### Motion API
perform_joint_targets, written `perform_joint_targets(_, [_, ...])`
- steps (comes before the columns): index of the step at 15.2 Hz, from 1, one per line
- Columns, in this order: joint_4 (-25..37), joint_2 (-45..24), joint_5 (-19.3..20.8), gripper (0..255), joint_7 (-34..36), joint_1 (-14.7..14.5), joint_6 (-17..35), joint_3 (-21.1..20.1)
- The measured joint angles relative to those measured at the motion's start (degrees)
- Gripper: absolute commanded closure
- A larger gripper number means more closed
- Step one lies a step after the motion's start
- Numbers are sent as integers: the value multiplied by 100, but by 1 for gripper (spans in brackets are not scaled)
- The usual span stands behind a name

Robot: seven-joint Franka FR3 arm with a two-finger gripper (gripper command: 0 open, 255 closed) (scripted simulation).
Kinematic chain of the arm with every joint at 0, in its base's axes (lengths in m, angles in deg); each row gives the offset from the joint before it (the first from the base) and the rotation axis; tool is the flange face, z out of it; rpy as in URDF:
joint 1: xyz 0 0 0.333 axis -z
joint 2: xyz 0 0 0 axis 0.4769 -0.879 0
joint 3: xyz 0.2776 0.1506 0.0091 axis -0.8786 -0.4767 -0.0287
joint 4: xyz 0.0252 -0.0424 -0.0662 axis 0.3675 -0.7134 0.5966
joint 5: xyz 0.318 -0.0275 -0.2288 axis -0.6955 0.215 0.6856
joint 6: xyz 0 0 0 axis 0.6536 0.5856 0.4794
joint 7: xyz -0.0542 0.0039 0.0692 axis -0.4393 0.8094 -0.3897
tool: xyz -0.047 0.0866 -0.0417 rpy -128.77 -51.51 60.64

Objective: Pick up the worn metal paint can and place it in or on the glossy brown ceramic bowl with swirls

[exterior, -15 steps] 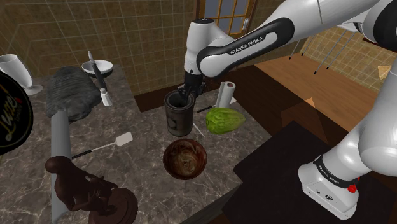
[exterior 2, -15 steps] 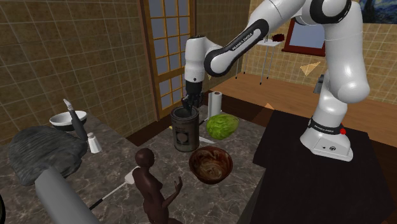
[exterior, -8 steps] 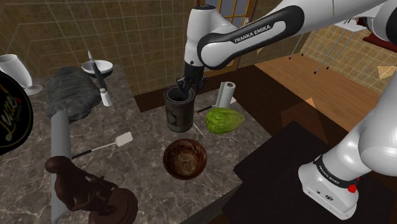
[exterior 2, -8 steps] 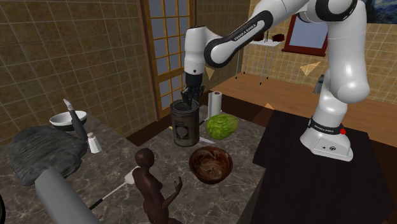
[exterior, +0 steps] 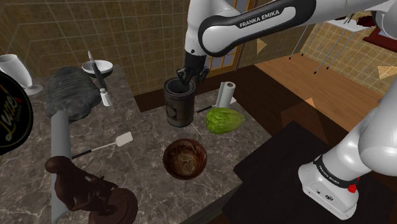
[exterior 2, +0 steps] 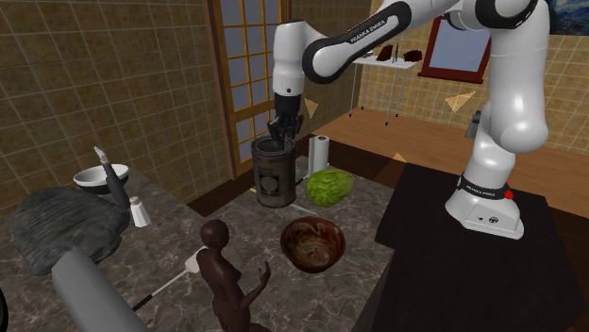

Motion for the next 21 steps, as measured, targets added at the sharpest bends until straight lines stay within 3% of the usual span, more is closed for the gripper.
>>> perform_joint_targets(10, [468,246,-82,255,-13,4,-703,-35])
perform_joint_targets(21, [-480,1646,-475,255,701,-390,-1063,-455])
